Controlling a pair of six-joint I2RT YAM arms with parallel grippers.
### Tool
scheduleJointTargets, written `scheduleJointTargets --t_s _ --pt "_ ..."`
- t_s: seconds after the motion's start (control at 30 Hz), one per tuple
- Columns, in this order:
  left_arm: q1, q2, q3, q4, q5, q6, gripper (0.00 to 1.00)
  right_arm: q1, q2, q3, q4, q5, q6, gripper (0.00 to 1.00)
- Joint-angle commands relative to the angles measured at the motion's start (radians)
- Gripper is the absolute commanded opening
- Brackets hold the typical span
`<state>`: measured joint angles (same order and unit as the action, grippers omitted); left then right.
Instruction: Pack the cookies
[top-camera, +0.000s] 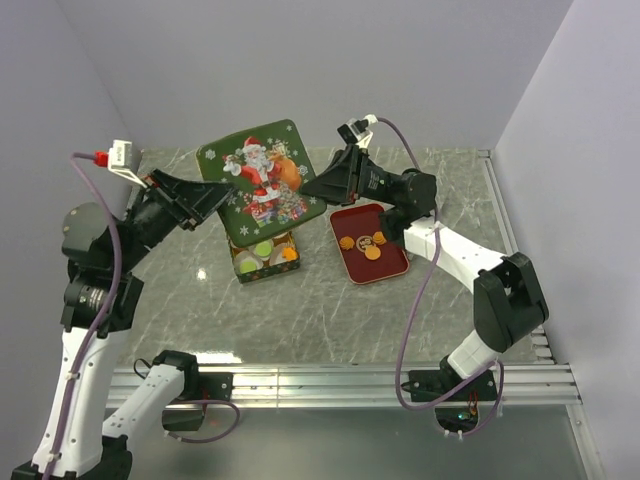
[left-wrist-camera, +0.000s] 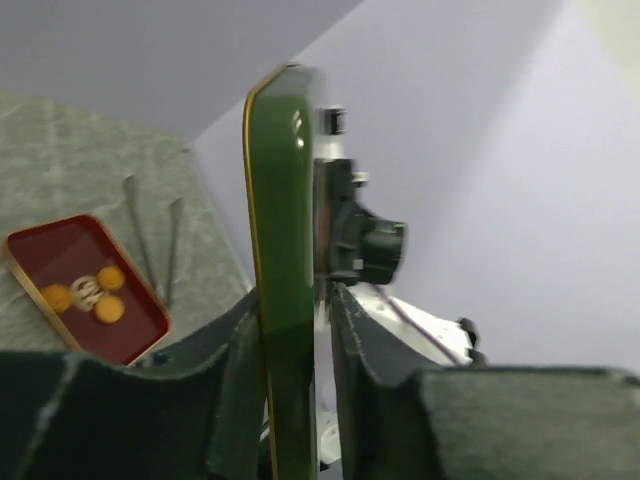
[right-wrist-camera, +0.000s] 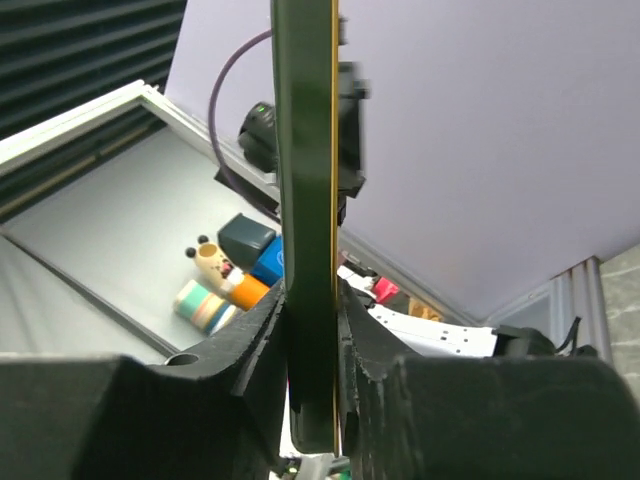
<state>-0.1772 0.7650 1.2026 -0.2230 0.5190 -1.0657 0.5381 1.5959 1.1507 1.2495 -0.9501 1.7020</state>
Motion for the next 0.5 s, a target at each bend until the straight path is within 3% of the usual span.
scheduleJointTargets --t_s 0.0,0.13,0.27,0.47 --pt "-0.001 0.013 -0.031 -0.127 -0.097 0.078 0.37 -0.001 -0.043 -0.009 0.041 -0.006 -0.053 0.13" --pt "-0.001 0.002 -0.074 -0.167 -0.139 0.088 0.47 -0.004 -0.044 -0.019 -0.004 -0.009 -0.08 0.1" --pt "-0.001 0.007 -0.104 -0.183 -0.166 0.099 0.54 -0.01 -0.059 -0.031 -0.166 0.002 -0.178 0.05" --pt "-0.001 0.026 -0.133 -0.199 -0.22 0.125 0.54 -0.012 -0.074 0.038 -0.803 0.102 -0.58 0.0"
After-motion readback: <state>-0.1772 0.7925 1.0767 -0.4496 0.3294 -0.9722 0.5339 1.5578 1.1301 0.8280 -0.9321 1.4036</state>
